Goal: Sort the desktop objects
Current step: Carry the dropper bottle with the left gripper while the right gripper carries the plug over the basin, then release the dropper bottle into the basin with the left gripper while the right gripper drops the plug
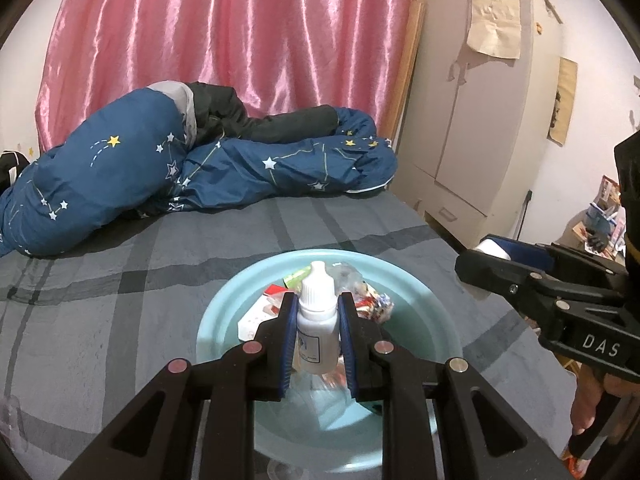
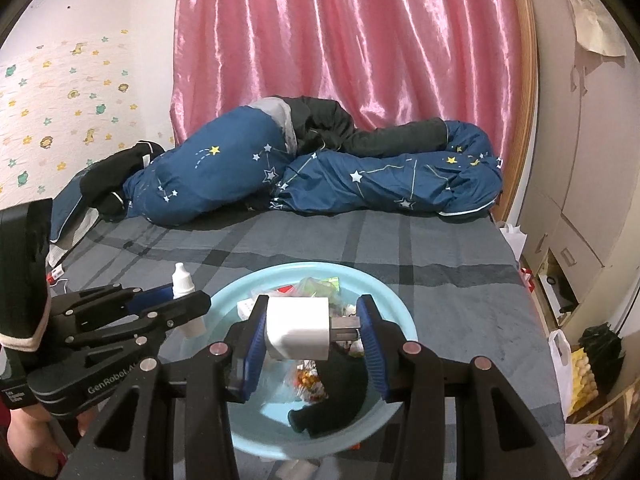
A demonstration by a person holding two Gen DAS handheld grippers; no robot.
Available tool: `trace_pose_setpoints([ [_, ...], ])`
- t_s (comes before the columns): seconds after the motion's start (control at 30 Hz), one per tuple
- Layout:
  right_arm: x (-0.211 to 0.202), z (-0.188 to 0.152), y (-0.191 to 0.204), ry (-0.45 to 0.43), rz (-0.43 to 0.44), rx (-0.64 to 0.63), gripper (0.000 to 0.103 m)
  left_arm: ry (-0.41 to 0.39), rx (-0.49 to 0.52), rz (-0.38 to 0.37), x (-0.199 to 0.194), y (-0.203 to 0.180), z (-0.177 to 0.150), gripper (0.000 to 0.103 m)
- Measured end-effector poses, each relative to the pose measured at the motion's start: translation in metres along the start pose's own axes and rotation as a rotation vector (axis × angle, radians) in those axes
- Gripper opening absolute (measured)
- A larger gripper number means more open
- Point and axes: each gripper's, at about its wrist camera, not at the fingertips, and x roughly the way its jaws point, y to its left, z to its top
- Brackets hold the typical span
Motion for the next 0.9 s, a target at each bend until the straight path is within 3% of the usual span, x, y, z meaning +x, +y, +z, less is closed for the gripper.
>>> trace_pose_setpoints([
  [0.33,0.039,0.007,-0.011,0.034,0.004,0.024,0.047,0.037,-0.035,0.024,0.037,0.022,0.008,0.022],
  [0.9,0.088,0.004,-0.023,0.105,0.013,0.063,0.047,0.134,-0.049,0.045,0.076,0.035,-0.006,0.022],
])
